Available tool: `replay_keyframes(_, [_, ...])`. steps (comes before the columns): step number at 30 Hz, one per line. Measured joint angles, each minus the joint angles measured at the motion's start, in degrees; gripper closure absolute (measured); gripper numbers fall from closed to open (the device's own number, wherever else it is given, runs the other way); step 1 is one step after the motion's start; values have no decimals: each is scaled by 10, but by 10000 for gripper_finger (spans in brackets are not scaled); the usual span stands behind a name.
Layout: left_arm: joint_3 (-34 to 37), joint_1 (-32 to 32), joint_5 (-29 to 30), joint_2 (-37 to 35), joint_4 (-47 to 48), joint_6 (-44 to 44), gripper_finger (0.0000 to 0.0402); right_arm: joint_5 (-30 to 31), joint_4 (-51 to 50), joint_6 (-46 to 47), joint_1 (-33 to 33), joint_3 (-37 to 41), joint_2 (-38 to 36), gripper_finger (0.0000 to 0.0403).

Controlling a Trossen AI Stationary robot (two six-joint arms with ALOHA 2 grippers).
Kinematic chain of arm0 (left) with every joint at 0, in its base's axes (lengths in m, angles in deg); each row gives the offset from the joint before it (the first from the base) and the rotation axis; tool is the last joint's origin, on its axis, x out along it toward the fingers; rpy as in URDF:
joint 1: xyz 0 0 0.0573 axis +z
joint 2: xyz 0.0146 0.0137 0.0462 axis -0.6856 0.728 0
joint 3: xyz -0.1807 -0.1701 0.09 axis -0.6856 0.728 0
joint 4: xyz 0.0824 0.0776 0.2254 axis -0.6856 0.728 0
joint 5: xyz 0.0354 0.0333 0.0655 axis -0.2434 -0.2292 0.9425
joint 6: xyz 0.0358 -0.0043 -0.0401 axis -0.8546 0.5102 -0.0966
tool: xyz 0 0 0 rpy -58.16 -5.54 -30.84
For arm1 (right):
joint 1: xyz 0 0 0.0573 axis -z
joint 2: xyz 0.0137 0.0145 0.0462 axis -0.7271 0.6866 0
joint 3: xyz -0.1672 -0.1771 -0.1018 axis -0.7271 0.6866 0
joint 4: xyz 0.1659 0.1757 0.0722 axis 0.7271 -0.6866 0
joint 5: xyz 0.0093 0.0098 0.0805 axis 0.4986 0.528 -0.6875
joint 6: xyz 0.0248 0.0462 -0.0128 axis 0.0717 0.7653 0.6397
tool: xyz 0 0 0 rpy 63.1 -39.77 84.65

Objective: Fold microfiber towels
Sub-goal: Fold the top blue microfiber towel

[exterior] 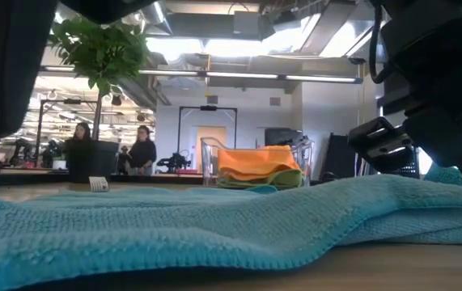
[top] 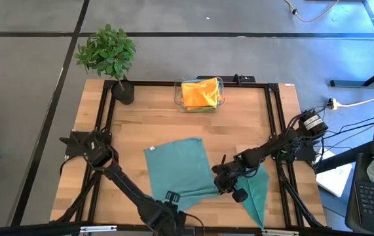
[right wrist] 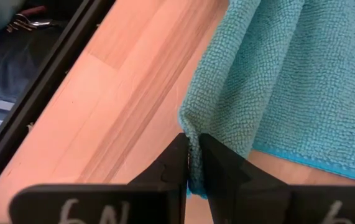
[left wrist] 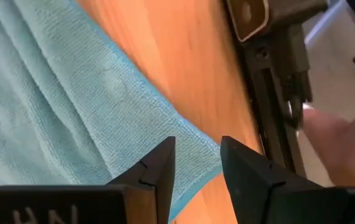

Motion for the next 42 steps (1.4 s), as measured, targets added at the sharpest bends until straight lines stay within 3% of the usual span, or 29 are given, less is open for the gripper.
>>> replay_keyframes(7, [57, 8, -15, 0, -32, 134, 280, 0, 0, -8, 0, 0, 0, 357])
replay_keyframes(19, [109, 18, -39, -5, -102, 192, 283, 0, -4, -9, 0, 0, 0, 357])
replay_keyframes(23, [109, 15, -29, -4, -102, 202, 312, 0, -4, -9, 0, 0, 0, 357])
replay_keyframes(28, [112, 13, -27, 1, -106, 204, 385, 0, -4, -9, 0, 0, 0, 357])
replay_keyframes(32, [114, 10, -25, 2, -105, 203, 398, 0, -8, -10, 0, 0, 0, 357])
replay_keyframes(42, [6, 9, -12, 0, 88, 199, 401, 1, -21, -10, 0, -13, 0, 357])
